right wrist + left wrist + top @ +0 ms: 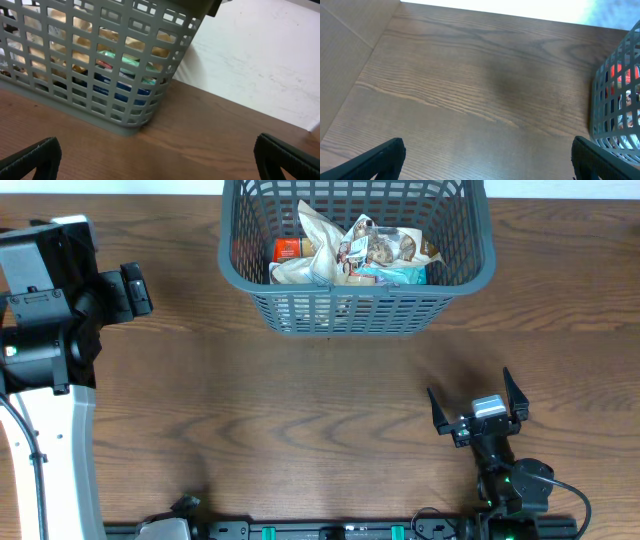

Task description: Pack container

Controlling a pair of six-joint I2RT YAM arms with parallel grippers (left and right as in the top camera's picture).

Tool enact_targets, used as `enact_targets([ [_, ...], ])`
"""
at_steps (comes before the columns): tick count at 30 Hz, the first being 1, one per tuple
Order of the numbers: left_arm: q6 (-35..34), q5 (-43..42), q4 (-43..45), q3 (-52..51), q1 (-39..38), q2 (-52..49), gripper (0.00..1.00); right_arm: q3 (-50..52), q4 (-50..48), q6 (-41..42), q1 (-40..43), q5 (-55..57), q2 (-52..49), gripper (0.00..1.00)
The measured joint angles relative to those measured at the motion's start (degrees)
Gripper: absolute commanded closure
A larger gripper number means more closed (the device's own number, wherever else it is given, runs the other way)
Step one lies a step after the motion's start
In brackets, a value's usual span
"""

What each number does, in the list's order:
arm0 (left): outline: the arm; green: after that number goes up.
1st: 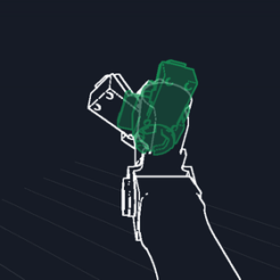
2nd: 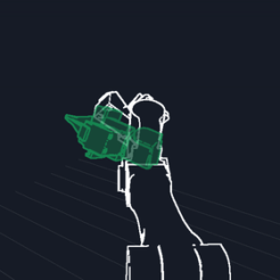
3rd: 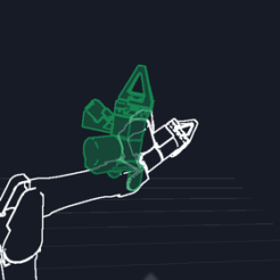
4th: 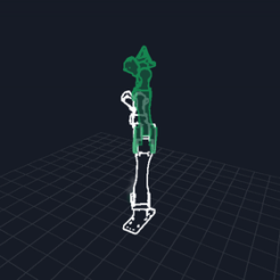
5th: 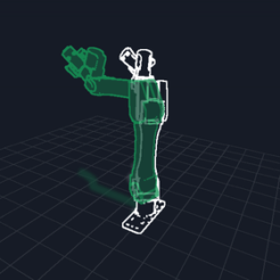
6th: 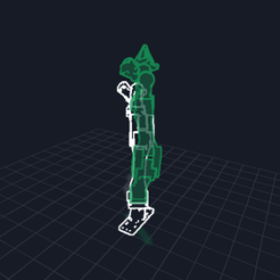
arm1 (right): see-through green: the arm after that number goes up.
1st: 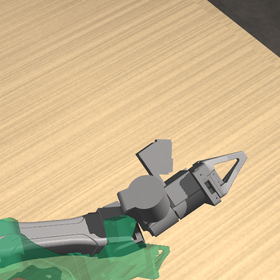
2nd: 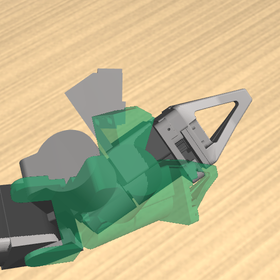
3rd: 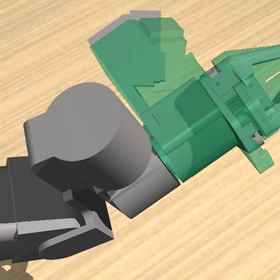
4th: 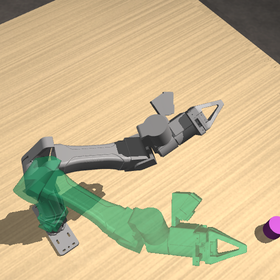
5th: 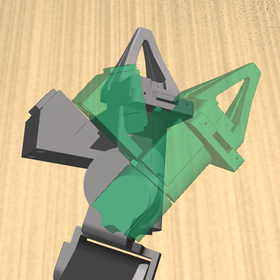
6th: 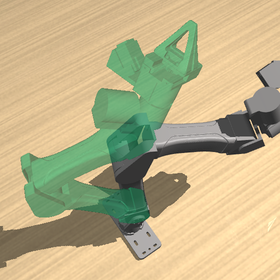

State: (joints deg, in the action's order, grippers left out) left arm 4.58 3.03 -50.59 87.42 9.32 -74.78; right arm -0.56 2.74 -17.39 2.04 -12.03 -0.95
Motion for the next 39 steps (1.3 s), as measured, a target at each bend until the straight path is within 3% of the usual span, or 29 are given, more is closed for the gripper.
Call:
enact_targets([
  [32, 0.0, -0.07, -0.28, 0.0, 0.0, 0.0, 0.01, 0.0, 0.0, 0.0, 0.0, 0.0, 0.02, 0.01],
  [39, 0.0, -7.67, 6.12, -0.02, 0.0, 1.33, 0.01, 0.0, 0.0, 0.0, 0.0, 0.0, 0.0, 0.01],
])
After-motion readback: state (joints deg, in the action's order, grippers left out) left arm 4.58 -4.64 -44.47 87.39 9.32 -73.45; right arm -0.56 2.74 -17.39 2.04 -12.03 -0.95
